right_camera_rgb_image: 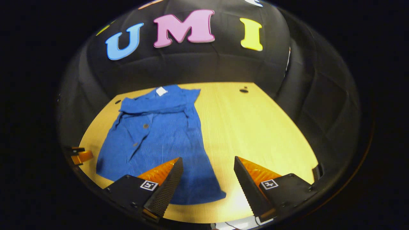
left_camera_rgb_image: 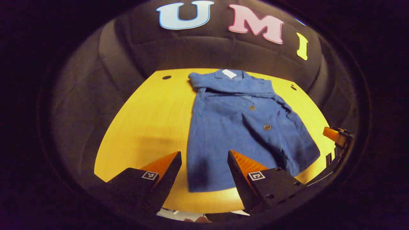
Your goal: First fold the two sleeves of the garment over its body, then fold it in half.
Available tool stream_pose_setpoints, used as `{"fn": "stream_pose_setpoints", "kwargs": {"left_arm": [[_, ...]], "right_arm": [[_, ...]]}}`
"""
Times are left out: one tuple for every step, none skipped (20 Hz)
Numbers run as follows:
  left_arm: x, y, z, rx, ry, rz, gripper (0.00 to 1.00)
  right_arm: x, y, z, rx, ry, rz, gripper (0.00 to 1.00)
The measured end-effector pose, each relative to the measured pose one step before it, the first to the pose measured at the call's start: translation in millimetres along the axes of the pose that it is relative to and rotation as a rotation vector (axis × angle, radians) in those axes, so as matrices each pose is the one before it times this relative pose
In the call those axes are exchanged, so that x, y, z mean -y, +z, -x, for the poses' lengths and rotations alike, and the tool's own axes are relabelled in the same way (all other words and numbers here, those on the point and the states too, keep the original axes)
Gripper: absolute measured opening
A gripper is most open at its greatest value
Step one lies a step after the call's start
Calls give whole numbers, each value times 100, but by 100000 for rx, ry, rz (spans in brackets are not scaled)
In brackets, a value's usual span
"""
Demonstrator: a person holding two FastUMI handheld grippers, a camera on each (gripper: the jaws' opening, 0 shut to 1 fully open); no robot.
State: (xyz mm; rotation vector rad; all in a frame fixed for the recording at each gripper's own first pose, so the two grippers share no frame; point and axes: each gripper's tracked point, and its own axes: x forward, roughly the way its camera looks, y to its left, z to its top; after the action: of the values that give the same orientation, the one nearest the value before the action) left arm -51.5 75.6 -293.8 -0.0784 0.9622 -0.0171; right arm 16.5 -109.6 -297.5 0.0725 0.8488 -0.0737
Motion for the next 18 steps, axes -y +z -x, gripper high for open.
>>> {"fn": "stream_pose_setpoints", "kwargs": {"left_arm": [[-809,-1559,-343,-3290,1141,734,85],[-885,-1162,-365,-2807,972,219,85],[-246,-683,-329,-1874,-159,-10,85],[-37,-218,-373,-1627,-31,71,85],[214,-197,-537,-1693,-148,64,85],[394,-255,-615,-1440,-205,377,85],[-66,-164,-368,-1631,149,591,85],[-9,248,374,628,532,349,85],[121,316,-442,787,-1044,-55,86],[0,-487,254,-1574,368,-191,85],[51,252,36,294,-282,-882,82],[94,-124,-144,-692,-80,-492,85],[401,187,-115,-183,-1323,-1199,83],[448,250,32,306,-735,-1863,81],[387,-23,-90,-629,-1340,-1509,68],[339,41,-140,-624,-1810,-557,67],[424,-30,-78,-401,-1313,-68,48],[519,177,41,-243,-1709,1439,35]], "right_arm": [[106,-1581,-767,-4793,-2057,-611,100],[199,-1464,-670,-3943,-1824,-526,100],[-25,-689,-433,-2665,-1561,-1116,100],[-4,-572,-341,-1667,-1022,-1060,100],[140,-855,-263,-2026,-1712,-1547,94],[107,-359,-87,-710,-1016,-1487,100],[56,-618,-124,-1194,-934,-1339,94],[32,-488,-120,-1589,-660,-959,100],[20,-661,-195,-1784,-154,-640,100],[-336,-258,175,-1098,1456,-1845,100],[-87,396,-303,1774,-386,-1277,100],[-23,-287,60,-1900,95,865,89],[-57,176,-31,246,404,1133,99],[-518,-7,-41,-1043,1323,227,87],[-396,-188,-69,-992,925,150,70],[-572,131,-150,-711,1102,512,53],[-653,107,-65,-808,311,867,36],[-164,262,-96,117,-1268,1883,28]]}}
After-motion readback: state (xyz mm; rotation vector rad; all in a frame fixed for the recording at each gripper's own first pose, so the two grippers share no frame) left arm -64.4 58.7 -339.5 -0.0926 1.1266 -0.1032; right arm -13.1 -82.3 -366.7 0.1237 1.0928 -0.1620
